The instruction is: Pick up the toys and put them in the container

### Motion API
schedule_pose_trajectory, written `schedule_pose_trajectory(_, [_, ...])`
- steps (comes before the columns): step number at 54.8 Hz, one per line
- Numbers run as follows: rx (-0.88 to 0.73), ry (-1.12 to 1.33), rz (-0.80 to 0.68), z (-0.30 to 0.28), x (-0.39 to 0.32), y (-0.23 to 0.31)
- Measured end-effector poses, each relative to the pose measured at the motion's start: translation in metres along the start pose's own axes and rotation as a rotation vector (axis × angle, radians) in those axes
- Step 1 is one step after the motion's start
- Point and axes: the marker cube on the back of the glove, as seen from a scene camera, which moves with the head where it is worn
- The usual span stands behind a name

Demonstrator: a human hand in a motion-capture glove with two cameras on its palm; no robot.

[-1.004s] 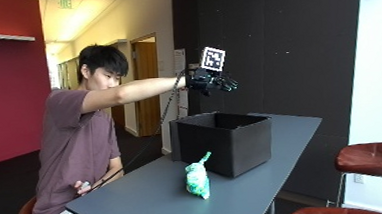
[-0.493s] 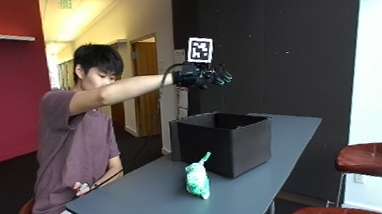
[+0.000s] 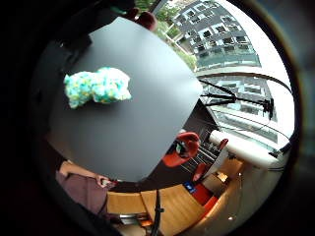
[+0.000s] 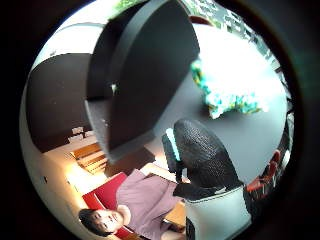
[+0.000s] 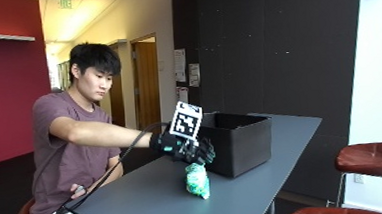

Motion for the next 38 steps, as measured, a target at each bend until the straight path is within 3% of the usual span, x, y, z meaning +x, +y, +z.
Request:
schedule_pose_trajectory(10, [-0.055, 0.168, -0.064, 0.086, 0.013, -0.032])
schedule_pose_trajectory(15, [0.036, 0.399, -0.081, 0.092, 0.028, -0.045])
schedule_pose_trajectory(22, [0.097, 0.454, -0.077, 0.091, 0.044, -0.054])
schedule_pose_trajectory(25, [0.144, 0.363, -0.086, 0.097, 0.034, -0.053])
schedule_pose_trajectory(29, [0.228, 0.452, -0.141, 0.102, 0.042, -0.049])
schedule_pose_trajectory(33, [0.327, 0.221, -0.025, 0.103, 0.022, -0.043])
schedule_pose_trajectory(38, [0.21, 0.071, -0.02, 0.102, 0.016, -0.027])
